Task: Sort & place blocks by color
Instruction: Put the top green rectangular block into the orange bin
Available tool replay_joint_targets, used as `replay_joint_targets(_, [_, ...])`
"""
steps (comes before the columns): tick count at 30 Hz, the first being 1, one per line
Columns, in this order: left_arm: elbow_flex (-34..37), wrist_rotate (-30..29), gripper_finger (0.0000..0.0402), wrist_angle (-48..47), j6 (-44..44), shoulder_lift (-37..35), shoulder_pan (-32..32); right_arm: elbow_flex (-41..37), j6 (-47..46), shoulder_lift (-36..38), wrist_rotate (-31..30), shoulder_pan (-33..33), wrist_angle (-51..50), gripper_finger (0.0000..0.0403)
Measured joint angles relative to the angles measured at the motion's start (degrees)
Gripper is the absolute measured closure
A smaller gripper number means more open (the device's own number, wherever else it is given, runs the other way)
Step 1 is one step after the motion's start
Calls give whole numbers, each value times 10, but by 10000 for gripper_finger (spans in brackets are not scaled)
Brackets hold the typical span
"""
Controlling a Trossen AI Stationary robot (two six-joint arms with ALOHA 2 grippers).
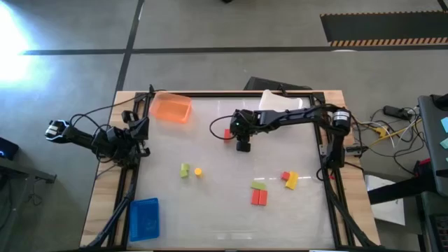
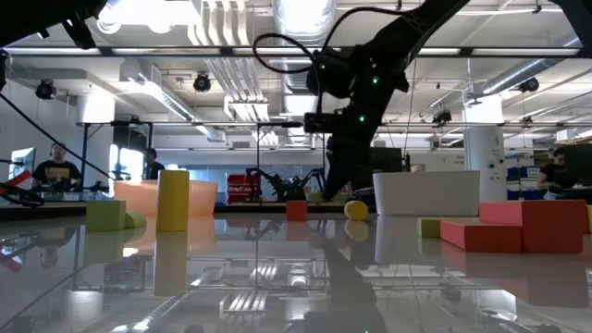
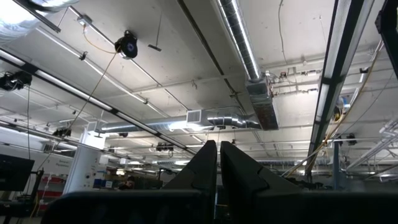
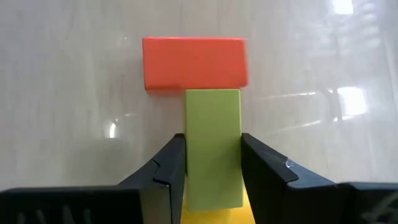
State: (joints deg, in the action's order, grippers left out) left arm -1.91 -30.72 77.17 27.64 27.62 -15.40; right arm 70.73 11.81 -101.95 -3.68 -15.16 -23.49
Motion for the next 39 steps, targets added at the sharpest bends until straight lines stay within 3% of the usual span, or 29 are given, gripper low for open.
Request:
replay_joint_targets(8, [0,0,395,1,0,0,0,53,-7,41,-13,-3,-45,291])
replay_joint_targets(16, [0,0,395,4,0,0,0,162,0,7,-14,-16,-48,291])
replay_joint_targets(26, [0,0,395,4,0,0,0,343,26,-117,-8,-40,-50,290])
replay_joint_targets(39, [0,0,395,4,0,-2,0,644,34,-343,-7,-55,-35,290])
